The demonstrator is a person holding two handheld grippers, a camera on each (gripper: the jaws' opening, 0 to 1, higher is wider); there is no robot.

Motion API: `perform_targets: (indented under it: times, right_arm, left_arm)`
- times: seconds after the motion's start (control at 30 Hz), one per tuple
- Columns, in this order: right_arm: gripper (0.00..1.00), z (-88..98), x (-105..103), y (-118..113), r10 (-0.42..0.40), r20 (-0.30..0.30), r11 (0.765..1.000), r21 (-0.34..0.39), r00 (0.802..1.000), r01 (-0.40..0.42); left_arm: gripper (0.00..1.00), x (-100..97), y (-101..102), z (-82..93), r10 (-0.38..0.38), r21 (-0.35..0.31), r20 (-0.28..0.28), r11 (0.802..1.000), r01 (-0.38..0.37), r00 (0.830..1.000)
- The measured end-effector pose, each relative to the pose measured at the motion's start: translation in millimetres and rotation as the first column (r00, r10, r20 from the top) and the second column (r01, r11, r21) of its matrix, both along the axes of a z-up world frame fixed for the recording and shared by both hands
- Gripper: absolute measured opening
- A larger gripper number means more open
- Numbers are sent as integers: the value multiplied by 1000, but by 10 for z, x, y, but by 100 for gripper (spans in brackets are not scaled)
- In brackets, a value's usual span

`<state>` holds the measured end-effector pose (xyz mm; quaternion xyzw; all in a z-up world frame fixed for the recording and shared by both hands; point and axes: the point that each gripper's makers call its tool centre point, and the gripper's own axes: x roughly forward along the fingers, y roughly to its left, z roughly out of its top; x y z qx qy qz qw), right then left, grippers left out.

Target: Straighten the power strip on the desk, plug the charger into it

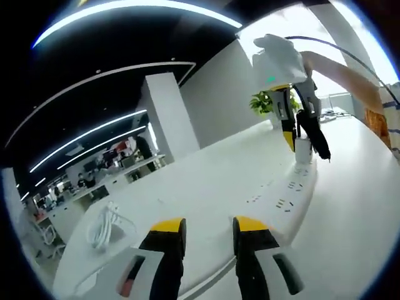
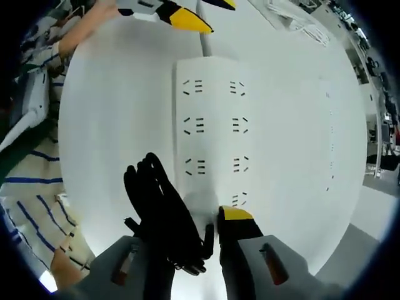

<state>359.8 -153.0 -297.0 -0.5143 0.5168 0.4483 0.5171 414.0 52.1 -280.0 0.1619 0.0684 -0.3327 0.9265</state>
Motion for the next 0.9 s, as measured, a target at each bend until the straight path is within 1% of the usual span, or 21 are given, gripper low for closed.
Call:
perform_targets:
  times: [0.17,0.33,0.4,0.47,0.53,0.63,0.7,0.77,0.9]
  right_arm:
    - [23,-11,-11,-10,1,-5,1000,-20,1000,-1]
    - [23,11,-3,-44,2,8,998,57,1000,-2]
    - [23,20,7,-52,2,13,998,69,1000,-3]
    - [23,10,9,-40,6,16,999,48,1000,-7]
    - [23,2,-7,-48,25,17,1000,-17,1000,-24]
    - [23,-19,-12,-24,25,17,999,-42,1000,-24]
    - [23,-15,-18,-32,23,15,999,-46,1000,-22]
    - [23,-13,-15,-36,19,9,999,-35,1000,-19]
    - [23,-8,4,-36,0,-18,1000,19,1000,0]
  left_arm:
    - [29,-28,-40,27,-11,6,9,1000,11,1000]
    - [29,-58,-70,50,-19,8,16,1000,19,1000]
    - [29,-71,-89,63,-25,1,16,1000,25,1000]
    - [29,-77,-112,73,-29,-4,15,1000,29,999]
    - [30,-85,-133,72,-34,-2,16,999,34,999]
    - [30,-94,-145,59,-38,8,15,999,38,999]
    - [30,-98,-146,58,-39,12,16,999,39,999]
    - [30,-97,-147,65,-39,5,15,999,39,999]
    - [30,-97,-136,38,-38,7,7,999,37,999]
